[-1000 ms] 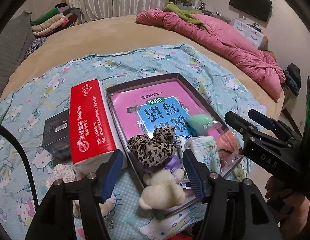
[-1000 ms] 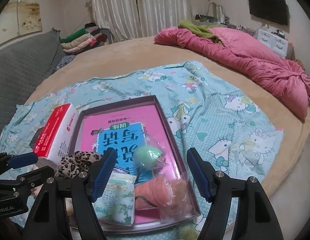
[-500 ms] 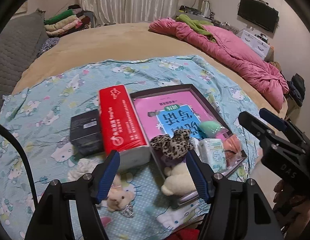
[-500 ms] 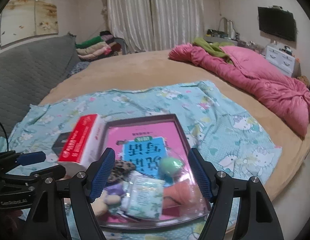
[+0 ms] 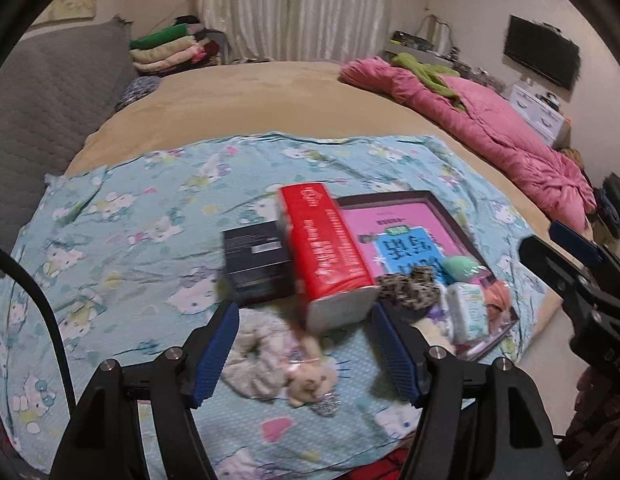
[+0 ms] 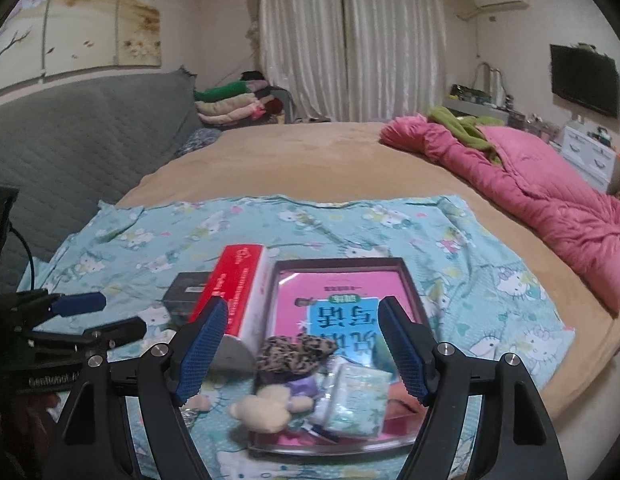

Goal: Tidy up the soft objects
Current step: 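Move both tools back over the remaining soft items beside the tray, then grasp the white lace scrunchie with the left tool while the right tool grasps the pink bunny plush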

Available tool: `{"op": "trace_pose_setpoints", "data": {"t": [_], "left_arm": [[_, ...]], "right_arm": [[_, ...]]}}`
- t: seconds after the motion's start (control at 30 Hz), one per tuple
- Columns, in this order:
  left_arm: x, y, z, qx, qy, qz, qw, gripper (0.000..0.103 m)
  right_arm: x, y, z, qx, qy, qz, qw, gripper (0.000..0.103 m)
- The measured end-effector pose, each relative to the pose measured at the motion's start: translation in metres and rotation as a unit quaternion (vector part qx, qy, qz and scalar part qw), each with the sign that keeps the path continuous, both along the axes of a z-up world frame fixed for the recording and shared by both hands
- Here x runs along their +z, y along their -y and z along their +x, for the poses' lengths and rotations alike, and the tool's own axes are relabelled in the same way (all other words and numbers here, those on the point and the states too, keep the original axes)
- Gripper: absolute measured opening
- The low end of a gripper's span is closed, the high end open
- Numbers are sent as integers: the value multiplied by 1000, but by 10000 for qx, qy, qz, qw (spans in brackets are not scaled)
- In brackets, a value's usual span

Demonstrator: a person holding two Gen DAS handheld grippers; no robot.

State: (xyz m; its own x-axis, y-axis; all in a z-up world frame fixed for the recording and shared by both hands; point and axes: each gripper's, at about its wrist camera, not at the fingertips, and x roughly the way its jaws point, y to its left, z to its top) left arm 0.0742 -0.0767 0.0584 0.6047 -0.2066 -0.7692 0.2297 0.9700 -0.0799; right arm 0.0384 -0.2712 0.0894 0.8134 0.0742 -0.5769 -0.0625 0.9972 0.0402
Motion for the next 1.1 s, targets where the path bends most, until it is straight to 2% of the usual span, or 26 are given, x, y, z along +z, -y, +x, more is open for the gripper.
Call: {"op": "trace_pose_setpoints", "data": {"t": [0.2, 0.3, 0.47, 0.77, 1.1], "left_arm": [[-8, -43, 4, 410, -74, -30, 9991, 69], [-18, -61, 6, 584, -165, -34, 9981, 69], [-41, -83, 11, 752, -402, -135, 9963, 69], [-88, -87, 20, 640, -752, -304, 9947, 69], [-139, -80, 46, 424, -1107, -344, 9923, 69]], "right_arm": [[-4, -35, 0, 394, -123, -124, 9991, 79], [-13, -49, 2, 584, -272, -99, 9979, 79], [-35, -78, 5, 925, -553, -320, 9937, 79], [-94, -119, 11, 1436, -1150, -664, 9807, 79], [-151, -146, 29, 1719, -1719, -954, 9653, 79]]}}
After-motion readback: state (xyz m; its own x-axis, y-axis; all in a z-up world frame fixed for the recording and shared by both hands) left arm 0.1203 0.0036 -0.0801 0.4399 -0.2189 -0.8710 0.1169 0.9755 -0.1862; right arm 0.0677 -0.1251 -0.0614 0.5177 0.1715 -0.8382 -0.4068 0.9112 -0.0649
